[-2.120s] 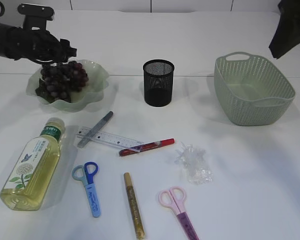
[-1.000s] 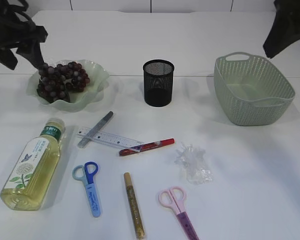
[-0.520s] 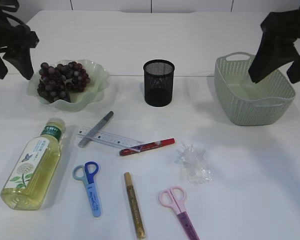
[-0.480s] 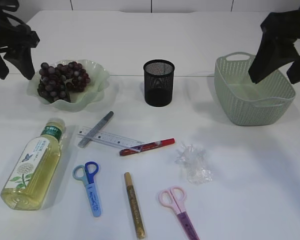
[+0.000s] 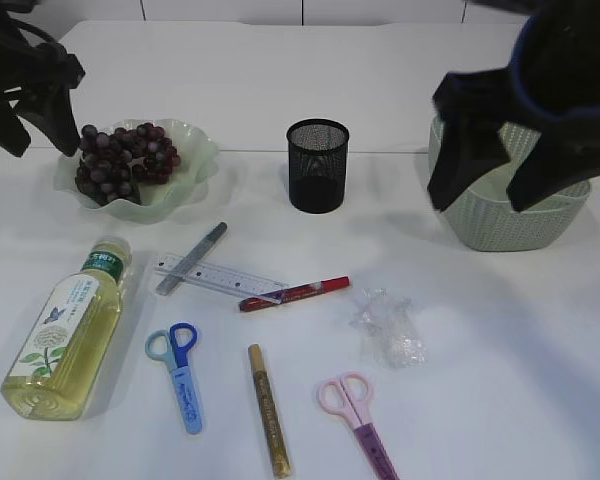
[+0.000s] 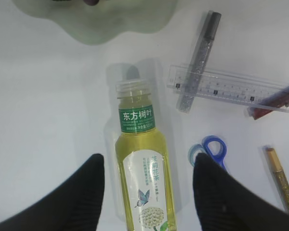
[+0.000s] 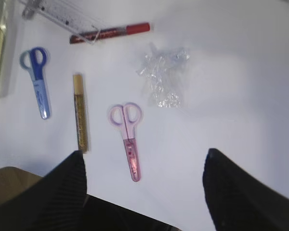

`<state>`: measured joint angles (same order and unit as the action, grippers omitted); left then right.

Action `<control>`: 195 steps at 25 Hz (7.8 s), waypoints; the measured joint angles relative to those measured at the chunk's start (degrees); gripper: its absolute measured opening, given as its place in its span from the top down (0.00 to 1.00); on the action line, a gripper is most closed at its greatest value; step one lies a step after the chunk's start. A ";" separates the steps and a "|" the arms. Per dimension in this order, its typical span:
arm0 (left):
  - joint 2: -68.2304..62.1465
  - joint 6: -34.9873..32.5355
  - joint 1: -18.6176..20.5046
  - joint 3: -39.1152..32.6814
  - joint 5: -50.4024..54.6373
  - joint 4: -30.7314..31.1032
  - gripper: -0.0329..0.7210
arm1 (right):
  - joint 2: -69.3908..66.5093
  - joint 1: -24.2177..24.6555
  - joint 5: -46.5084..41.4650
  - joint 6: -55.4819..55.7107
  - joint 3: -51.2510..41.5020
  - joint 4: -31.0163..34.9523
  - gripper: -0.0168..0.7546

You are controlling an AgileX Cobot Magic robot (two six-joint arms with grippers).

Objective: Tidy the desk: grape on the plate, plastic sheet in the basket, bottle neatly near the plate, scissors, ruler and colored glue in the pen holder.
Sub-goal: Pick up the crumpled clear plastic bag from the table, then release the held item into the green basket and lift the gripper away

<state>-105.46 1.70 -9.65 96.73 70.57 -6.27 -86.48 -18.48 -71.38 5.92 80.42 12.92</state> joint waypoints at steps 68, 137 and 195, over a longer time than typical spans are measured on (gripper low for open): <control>5.06 -0.26 0.00 0.00 0.47 -1.73 0.39 | -35.21 -5.91 7.63 1.72 9.65 -8.46 0.22; 5.06 -0.26 0.00 0.00 0.47 -3.41 0.40 | -27.26 -4.54 1.37 0.98 23.61 -12.10 0.96; 5.74 3.89 -0.09 -0.43 0.47 -3.50 0.38 | -29.59 15.54 0.09 0.42 33.61 -12.92 0.45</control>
<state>-99.72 5.59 -9.75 96.30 71.04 -9.78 -116.07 -2.94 -71.29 6.33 114.04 0.00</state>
